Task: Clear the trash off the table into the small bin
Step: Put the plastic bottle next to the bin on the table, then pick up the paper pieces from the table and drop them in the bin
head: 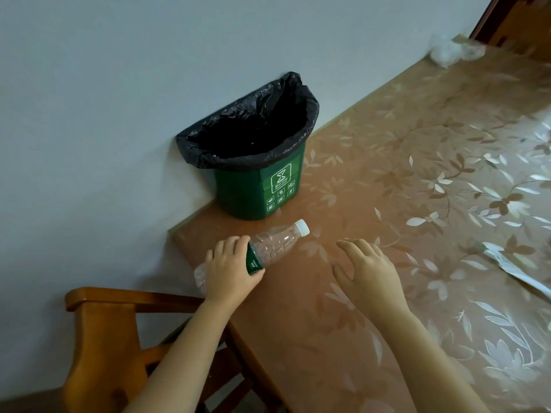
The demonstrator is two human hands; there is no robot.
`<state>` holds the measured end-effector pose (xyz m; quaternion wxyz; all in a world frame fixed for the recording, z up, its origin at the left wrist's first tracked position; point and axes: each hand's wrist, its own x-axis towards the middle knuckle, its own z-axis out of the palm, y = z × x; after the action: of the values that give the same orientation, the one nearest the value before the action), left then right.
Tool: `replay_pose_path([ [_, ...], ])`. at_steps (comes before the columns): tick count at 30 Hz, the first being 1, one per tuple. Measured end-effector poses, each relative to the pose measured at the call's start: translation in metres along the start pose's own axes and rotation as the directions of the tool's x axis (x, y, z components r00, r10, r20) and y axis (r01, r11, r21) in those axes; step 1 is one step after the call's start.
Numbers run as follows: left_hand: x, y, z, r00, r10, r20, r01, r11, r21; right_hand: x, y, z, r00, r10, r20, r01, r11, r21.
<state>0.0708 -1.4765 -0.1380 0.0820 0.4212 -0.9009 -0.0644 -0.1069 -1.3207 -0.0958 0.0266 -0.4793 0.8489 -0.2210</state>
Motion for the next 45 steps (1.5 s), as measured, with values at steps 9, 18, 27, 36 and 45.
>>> replay_pose_path([
  [9,0.009,0.005,-0.131,0.901,0.012,-0.434,-0.056,0.995,-0.087,0.029,-0.034,-0.027,0.988,-0.121,-0.093,0.121,0.993,-0.009],
  [18,0.124,0.015,-0.173,0.944,-0.033,-0.329,0.055,0.997,0.058,0.092,-0.055,-0.047,0.97,-0.18,-0.165,0.184,0.983,0.013],
  [27,0.205,0.021,-0.156,0.995,0.096,0.012,-0.094,0.932,0.35,0.125,-0.044,-0.044,0.964,-0.173,-0.201,0.181,0.983,0.025],
  [36,0.134,0.036,-0.143,0.922,0.239,-0.304,-0.218,0.971,0.101,0.111,-0.032,-0.039,0.963,-0.159,-0.217,0.171,0.984,0.039],
  [45,-0.027,0.08,-0.092,0.906,0.219,-0.361,-0.273,0.956,-0.104,-0.002,0.007,-0.054,0.981,-0.044,-0.191,0.04,0.999,-0.025],
])
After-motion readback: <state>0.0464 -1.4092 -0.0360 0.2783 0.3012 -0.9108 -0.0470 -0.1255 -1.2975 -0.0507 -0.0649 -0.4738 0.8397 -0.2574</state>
